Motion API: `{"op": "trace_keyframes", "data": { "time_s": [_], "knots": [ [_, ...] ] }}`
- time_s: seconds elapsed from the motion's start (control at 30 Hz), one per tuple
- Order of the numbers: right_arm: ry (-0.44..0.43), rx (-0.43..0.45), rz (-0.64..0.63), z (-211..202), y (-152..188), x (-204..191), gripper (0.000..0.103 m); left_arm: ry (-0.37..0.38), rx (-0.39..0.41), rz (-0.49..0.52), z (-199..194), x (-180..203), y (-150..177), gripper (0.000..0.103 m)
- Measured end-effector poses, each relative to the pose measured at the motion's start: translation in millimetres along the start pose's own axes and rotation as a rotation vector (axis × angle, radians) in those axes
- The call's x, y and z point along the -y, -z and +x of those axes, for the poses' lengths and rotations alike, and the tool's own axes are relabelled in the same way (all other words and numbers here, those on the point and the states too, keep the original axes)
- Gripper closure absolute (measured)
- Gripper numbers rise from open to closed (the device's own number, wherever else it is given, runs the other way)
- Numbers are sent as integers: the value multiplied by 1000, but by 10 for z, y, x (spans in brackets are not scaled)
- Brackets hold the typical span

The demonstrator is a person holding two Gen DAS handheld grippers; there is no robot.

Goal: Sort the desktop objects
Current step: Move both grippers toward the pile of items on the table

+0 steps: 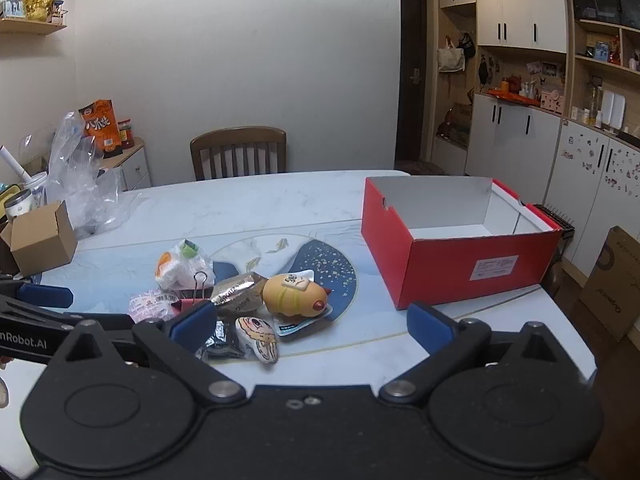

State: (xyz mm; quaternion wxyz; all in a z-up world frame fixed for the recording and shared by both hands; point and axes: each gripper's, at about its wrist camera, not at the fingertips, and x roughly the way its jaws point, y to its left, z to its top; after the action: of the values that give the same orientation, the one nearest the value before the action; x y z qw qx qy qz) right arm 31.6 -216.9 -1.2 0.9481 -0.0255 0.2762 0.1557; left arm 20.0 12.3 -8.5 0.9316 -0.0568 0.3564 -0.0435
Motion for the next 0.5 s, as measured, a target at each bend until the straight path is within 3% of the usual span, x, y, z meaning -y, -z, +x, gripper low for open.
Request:
{"op": "trace_keyframes", "data": {
  "time_s": [0.33,0.5],
  "knots": [
    [-23,-14,-15,212,-54,90,3,-38,-10,1,204,-56,-19,0],
    [-64,-26,-42,443,-140,187,4,-95,-11,-27,367,-113,-48,0]
  ]
}}
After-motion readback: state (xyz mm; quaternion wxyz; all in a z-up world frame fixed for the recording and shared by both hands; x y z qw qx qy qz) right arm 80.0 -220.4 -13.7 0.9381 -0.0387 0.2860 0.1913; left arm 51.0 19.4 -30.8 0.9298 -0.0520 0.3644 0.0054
